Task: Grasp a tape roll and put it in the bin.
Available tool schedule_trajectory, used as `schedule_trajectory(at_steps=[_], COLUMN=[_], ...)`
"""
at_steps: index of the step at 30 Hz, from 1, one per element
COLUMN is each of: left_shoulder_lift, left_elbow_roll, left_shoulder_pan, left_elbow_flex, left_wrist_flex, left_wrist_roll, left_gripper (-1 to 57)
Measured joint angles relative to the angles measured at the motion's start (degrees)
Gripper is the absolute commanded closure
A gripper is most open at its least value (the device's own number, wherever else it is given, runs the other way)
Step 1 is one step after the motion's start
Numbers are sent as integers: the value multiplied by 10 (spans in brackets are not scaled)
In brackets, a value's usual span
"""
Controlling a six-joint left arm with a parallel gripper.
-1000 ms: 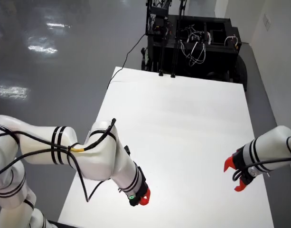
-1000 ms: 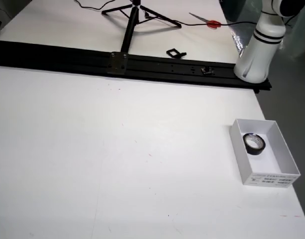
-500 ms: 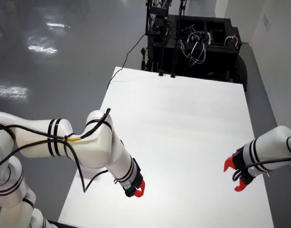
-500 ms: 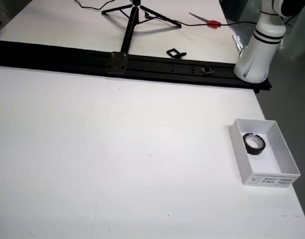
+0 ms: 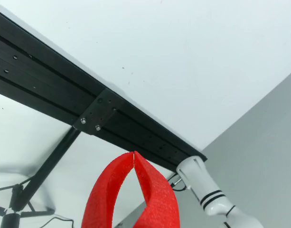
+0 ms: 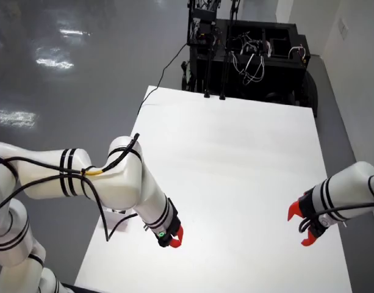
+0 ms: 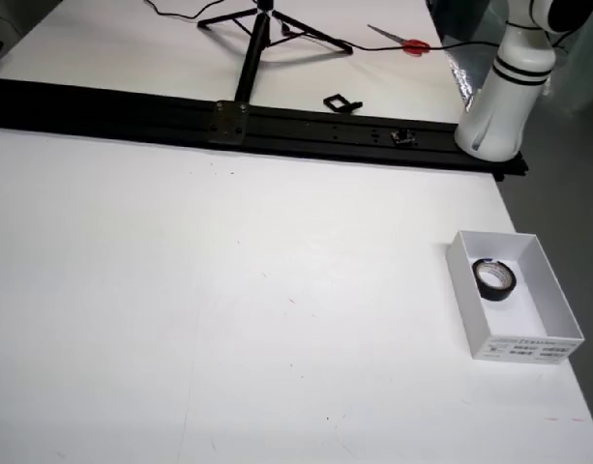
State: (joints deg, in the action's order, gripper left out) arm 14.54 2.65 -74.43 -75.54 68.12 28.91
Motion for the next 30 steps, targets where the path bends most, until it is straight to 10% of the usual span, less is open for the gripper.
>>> schedule_trajectory(at_steps=[30], left_shoulder_lift=[-2], left_elbow_roll=[3], left_shoulder_pan=[103], left_elbow_flex=[-3], left_wrist_flex=[-62], left_wrist_roll=[-119], left_gripper=[567])
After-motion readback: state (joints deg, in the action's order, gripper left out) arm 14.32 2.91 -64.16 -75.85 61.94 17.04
